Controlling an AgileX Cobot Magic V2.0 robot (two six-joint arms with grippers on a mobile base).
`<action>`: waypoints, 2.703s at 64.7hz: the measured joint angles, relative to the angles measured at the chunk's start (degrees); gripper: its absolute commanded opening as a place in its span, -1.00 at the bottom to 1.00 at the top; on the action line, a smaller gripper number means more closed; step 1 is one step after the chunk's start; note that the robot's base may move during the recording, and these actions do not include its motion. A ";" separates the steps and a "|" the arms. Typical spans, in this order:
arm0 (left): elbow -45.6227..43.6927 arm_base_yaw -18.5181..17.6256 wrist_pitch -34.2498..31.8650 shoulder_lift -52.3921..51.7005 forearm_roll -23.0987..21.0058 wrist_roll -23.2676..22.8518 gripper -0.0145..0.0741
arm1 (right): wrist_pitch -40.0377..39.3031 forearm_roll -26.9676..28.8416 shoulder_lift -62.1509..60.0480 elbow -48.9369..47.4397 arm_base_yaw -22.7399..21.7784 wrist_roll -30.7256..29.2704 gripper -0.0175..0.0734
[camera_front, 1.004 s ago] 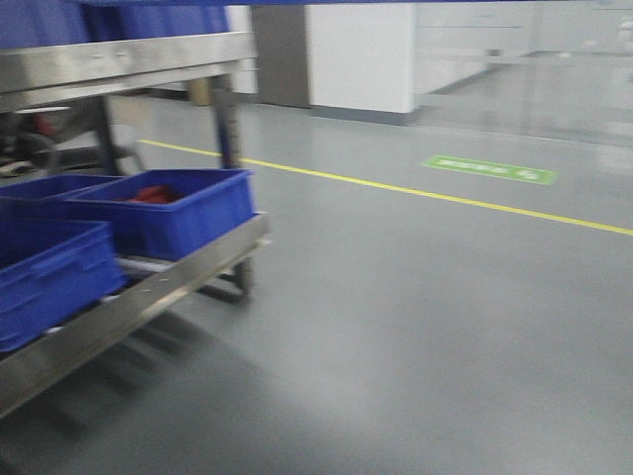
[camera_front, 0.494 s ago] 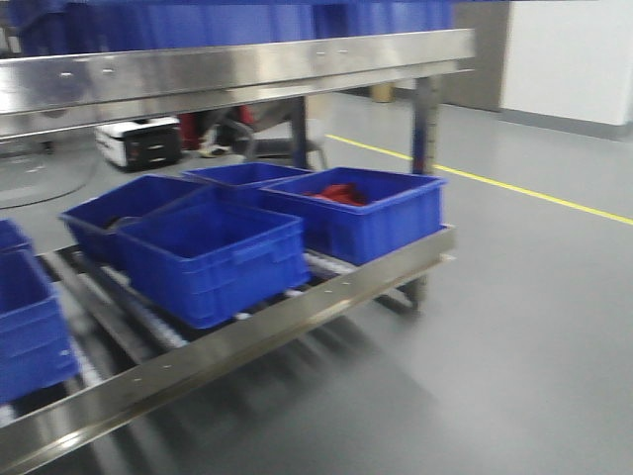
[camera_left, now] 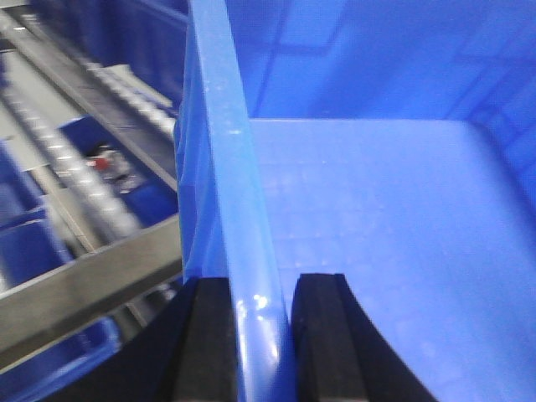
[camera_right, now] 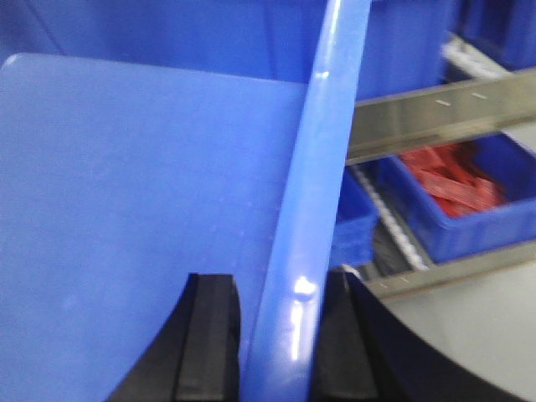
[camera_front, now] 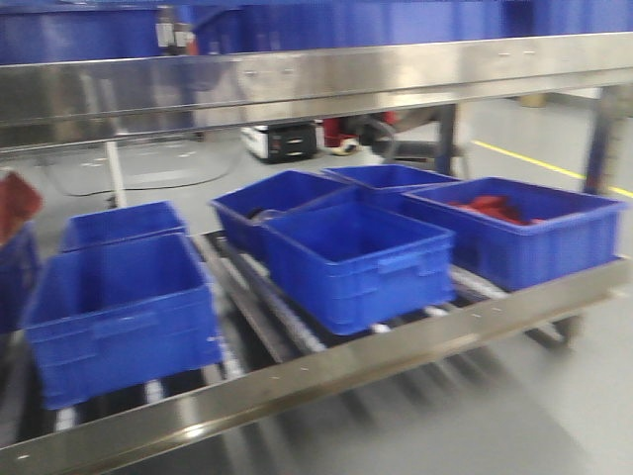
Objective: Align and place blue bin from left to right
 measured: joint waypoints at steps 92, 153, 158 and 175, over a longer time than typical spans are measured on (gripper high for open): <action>0.00 0.00 0.00 0.00 0.11 0.00 -0.92 | 0.00 0.00 0.00 0.00 0.00 0.00 -0.77; 0.00 0.00 0.00 0.00 0.11 0.00 -0.92 | -0.11 0.00 0.00 0.00 0.00 0.00 -0.77; 0.00 0.00 0.00 0.00 0.11 0.00 -0.92 | -0.11 0.00 0.00 0.00 0.00 0.00 -0.77; 0.00 0.00 0.00 0.00 0.11 0.00 -0.92 | -0.11 0.00 0.00 0.00 0.00 0.00 -0.77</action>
